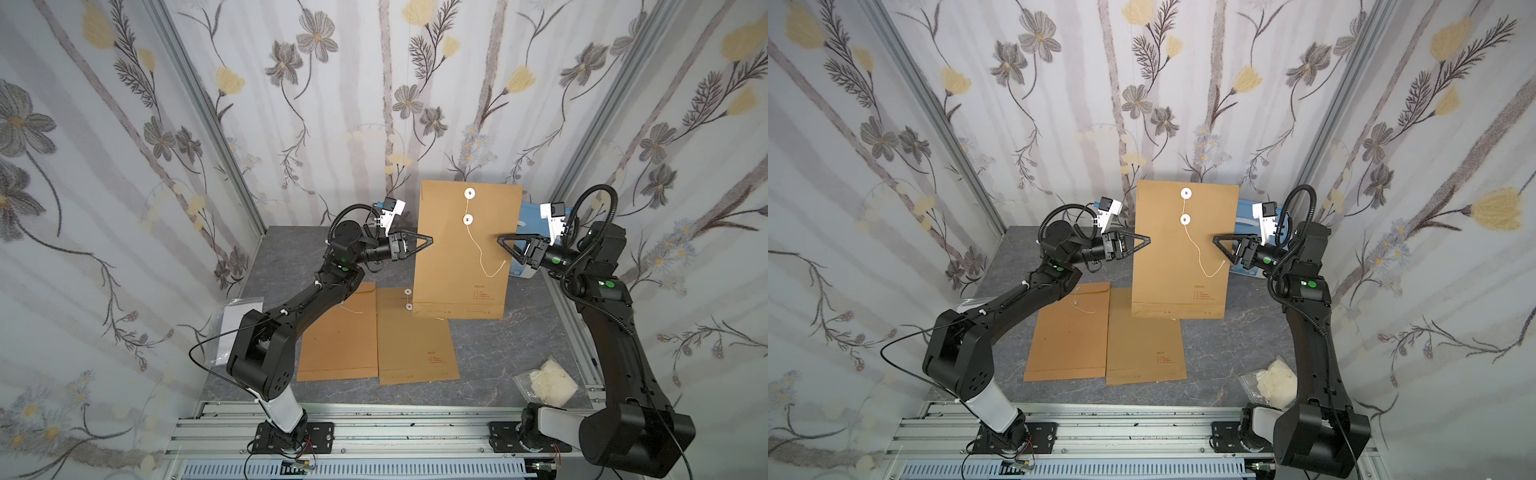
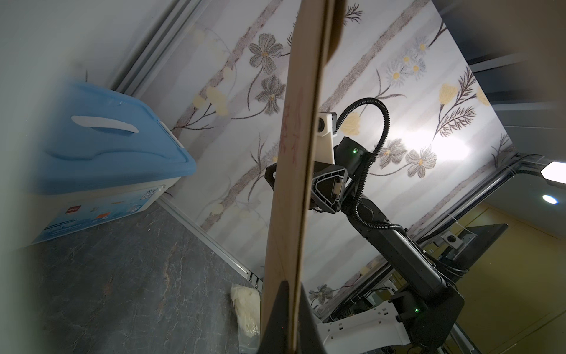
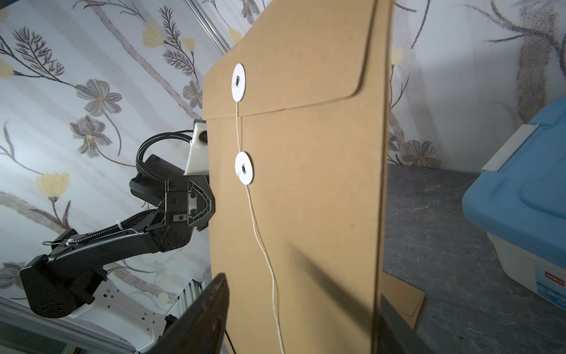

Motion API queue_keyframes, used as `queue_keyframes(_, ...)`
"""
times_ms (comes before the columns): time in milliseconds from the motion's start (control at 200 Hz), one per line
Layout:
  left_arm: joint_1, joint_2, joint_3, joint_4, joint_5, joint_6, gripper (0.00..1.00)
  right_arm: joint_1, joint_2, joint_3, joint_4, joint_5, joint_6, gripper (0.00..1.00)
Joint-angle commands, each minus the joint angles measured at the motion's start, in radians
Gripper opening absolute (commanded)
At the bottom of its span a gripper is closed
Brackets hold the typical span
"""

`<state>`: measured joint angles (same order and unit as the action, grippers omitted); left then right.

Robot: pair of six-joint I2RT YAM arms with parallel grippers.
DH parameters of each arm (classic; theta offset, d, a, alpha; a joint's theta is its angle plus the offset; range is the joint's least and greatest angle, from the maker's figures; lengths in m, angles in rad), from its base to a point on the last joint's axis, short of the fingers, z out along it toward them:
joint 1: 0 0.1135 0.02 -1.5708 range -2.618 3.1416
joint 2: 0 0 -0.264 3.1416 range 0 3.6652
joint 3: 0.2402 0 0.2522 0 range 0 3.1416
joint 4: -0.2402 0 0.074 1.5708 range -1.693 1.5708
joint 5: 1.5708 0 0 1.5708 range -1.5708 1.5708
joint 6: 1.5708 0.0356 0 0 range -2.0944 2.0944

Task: Close the mouth of the file bag
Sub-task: Pick up the file bag from the center of the board.

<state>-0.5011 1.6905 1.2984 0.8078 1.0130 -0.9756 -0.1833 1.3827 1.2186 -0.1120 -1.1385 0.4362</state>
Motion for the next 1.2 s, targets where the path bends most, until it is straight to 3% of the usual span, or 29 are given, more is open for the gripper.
queue_keyframes(0,-0.001,0.001,0.007,0.046,0.015,-0.012,0.0,0.002,0.001,0.01,0.007,-0.032,-0.01,0.53)
queue_keyframes(195,0.001,0.016,0.018,0.036,0.011,-0.012,0.0,0.006,0.021,0.041,-0.004,-0.061,0.001,0.43)
queue_keyframes(335,0.001,0.027,0.024,0.022,0.009,-0.008,0.0,0.014,0.021,0.047,-0.02,-0.061,-0.008,0.22)
queue_keyframes(575,0.002,0.029,0.022,0.008,0.005,0.001,0.0,0.021,0.018,0.047,-0.061,-0.048,-0.04,0.02)
queue_keyframes(894,0.001,-0.001,0.025,-0.126,-0.02,0.096,0.0,0.031,0.005,0.048,-0.077,-0.029,-0.048,0.0)
queue_keyframes(964,0.001,-0.014,0.026,-0.188,-0.04,0.146,0.11,0.034,-0.005,0.048,-0.068,-0.029,-0.037,0.0)
queue_keyframes(1009,0.001,-0.021,0.029,-0.224,-0.05,0.175,0.25,0.035,-0.012,0.048,-0.06,-0.028,-0.028,0.0)
queue_keyframes(1099,0.001,-0.03,0.03,-0.253,-0.071,0.209,0.43,0.041,-0.03,0.048,-0.042,-0.027,-0.009,0.0)
queue_keyframes(1194,0.003,-0.028,0.038,-0.256,-0.087,0.225,0.46,0.053,-0.049,0.044,-0.019,-0.026,0.019,0.0)
